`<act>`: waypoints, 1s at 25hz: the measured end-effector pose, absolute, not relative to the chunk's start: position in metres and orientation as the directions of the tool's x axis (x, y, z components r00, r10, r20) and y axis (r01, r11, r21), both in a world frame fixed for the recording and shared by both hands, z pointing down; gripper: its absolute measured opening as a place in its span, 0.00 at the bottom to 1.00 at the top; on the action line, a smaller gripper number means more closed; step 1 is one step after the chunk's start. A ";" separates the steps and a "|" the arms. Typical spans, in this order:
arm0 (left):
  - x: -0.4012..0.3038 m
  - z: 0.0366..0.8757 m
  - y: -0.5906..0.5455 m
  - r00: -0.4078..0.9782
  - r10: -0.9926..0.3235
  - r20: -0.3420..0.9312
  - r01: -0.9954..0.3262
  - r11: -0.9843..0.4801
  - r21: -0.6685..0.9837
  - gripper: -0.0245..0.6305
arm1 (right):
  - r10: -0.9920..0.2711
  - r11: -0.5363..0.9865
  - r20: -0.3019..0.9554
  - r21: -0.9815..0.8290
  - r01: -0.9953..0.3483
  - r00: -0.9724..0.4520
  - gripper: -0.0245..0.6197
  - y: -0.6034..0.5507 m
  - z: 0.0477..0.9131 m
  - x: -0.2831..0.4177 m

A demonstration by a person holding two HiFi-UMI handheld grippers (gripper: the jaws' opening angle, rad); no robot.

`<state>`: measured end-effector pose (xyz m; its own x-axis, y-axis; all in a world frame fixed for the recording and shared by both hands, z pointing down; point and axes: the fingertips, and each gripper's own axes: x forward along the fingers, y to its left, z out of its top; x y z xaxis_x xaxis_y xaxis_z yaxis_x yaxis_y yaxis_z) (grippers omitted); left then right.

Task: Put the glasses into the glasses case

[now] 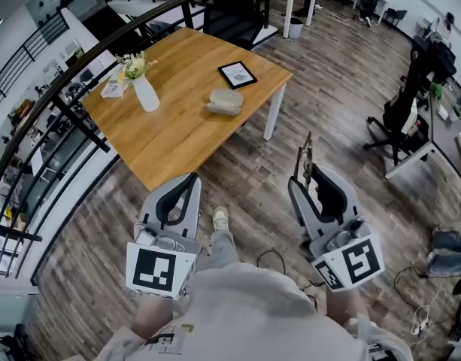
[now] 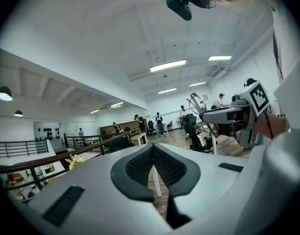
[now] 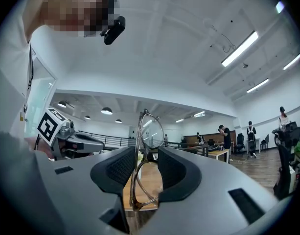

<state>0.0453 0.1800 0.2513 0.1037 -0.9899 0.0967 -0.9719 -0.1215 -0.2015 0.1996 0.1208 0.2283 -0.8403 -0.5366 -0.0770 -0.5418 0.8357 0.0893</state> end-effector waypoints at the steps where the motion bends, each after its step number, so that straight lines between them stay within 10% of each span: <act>1: 0.040 0.254 0.171 0.102 -0.989 0.104 -0.973 -0.121 -0.198 0.06 | -0.536 0.837 -0.070 0.087 -0.541 -0.841 0.30 0.111 0.231 0.194; 25: -0.176 0.271 -0.044 0.127 -0.979 0.158 -0.983 -0.145 -0.113 0.06 | -0.541 0.841 0.106 0.082 -0.534 -0.835 0.30 -0.104 0.260 -0.024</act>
